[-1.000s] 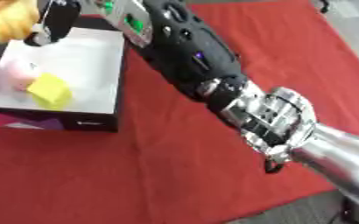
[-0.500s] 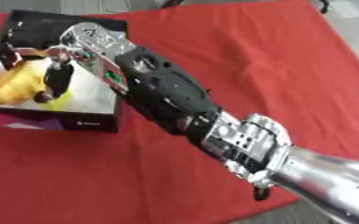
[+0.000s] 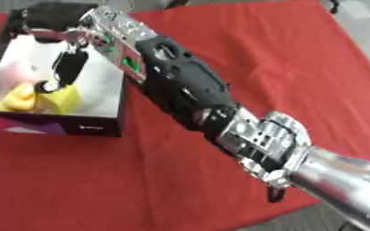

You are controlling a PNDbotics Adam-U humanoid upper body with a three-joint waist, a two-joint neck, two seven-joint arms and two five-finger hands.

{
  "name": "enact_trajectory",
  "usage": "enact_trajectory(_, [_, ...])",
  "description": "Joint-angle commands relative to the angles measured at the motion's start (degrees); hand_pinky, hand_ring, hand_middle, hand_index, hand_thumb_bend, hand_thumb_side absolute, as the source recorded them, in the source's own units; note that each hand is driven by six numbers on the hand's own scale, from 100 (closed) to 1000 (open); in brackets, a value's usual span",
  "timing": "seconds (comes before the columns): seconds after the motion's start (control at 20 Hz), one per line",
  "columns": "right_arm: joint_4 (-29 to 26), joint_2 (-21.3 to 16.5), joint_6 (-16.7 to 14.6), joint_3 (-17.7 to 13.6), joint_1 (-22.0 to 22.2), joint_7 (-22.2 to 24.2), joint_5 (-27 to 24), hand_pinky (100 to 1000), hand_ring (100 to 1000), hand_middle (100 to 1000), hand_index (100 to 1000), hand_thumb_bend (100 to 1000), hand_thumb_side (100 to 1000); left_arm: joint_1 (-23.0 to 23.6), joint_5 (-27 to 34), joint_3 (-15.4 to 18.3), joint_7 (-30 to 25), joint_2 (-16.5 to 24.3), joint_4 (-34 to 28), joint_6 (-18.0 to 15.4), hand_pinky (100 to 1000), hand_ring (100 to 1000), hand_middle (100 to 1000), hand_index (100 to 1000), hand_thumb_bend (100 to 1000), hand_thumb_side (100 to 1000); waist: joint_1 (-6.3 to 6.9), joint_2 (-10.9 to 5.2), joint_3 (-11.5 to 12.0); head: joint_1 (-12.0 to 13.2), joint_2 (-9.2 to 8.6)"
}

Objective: Pick up objects on the table and place them in the box.

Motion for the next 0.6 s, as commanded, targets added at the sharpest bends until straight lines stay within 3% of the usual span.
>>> enact_trajectory(0.05, [-6.4, -6.4, 3.3, -1.5, -2.0, 0.2, -7.6, 891, 847, 827, 884, 458, 302, 0.2, -0.2, 0.9, 0.4, 2.0, -0.4, 0.0, 824, 708, 743, 809, 894, 569, 0.36, -2.08, -0.5, 0.9, 0.05])
enact_trajectory(0.35, [-16.1, -18.6, 10.4, -3.7, 0.5, -0.1, -22.7, 903, 841, 815, 868, 459, 255, 1.0, -0.4, 0.7, 0.0, 2.0, 0.2, 0.2, 824, 706, 741, 808, 899, 568, 0.24, -2.66, -2.8, 3.4, 0.28])
enact_trajectory(0.4, [-17.9, -20.6, 11.6, -4.2, 1.6, -0.6, -25.1, 907, 842, 816, 863, 369, 246, 1.0, -0.4, 0.6, -0.1, 2.0, 0.2, 0.2, 823, 705, 741, 807, 899, 568, 0.28, -2.68, -3.1, 3.8, 0.23])
enact_trajectory(0.55, [-23.2, -26.1, 15.2, -5.7, 5.6, -2.6, -32.6, 917, 844, 814, 859, 290, 289, 0.9, -0.3, 0.2, -0.6, 1.9, 0.5, 0.3, 823, 704, 741, 807, 902, 567, 0.45, -2.65, -3.9, 4.6, 0.08])
enact_trajectory(0.6, [-24.7, -27.6, 16.3, -6.1, 7.0, -3.4, -34.9, 924, 845, 814, 860, 194, 354, 0.8, -0.4, 0.1, -0.8, 1.8, 0.6, 0.3, 823, 704, 740, 807, 903, 567, 0.51, -2.61, -4.1, 4.9, -0.01])
